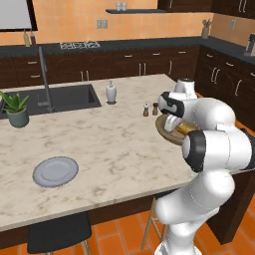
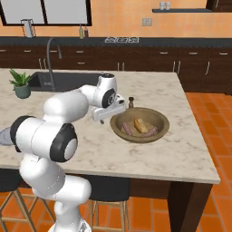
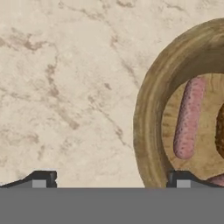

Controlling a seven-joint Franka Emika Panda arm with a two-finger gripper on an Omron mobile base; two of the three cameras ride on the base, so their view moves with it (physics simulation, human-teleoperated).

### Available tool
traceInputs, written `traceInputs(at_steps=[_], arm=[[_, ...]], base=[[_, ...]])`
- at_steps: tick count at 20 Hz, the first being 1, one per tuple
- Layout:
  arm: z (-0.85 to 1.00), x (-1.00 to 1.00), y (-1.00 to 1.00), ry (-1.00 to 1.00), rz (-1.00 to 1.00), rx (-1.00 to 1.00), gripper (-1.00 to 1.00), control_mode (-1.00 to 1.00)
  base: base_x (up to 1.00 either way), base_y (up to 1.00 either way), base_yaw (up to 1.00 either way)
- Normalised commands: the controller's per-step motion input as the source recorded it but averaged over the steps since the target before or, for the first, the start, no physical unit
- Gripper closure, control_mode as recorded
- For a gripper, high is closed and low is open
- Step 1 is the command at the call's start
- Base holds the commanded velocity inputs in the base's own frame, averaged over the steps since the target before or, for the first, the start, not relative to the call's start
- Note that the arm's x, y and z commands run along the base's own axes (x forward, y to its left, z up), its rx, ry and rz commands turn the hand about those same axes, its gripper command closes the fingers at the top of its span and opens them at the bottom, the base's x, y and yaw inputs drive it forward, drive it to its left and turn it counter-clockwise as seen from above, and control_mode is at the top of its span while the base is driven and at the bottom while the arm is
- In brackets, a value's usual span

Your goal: Place one bun and one sausage from the bowl on each plate.

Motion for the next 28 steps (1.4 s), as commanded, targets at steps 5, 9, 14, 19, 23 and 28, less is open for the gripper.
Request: traceInputs(at_steps=[5,9,14,19,23,28], arm=[[-0.07,0.66,-0.68,-0.13,-0.02,-0.04,-1.0,-1.0],[-0.26,0.44,-0.48,-0.17,0.0,-0.08,-1.0,-1.0],[-0.48,0.27,-0.45,-0.09,-0.12,-0.05,-1.0,-1.0],[-0.25,0.36,-0.06,-0.01,-0.24,-0.02,-1.0,-1.0],[-0.26,0.42,-0.01,0.0,-0.13,0.03,-1.0,-1.0],[-0.43,0.39,-0.2,0.0,-0.05,0.02,-1.0,-1.0]], base=[[0.0,0.0,0.0],[0.0,0.0,0.0],[0.0,0.0,0.0],[0.0,0.0,0.0],[0.0,0.0,0.0],[0.0,0.0,0.0]])
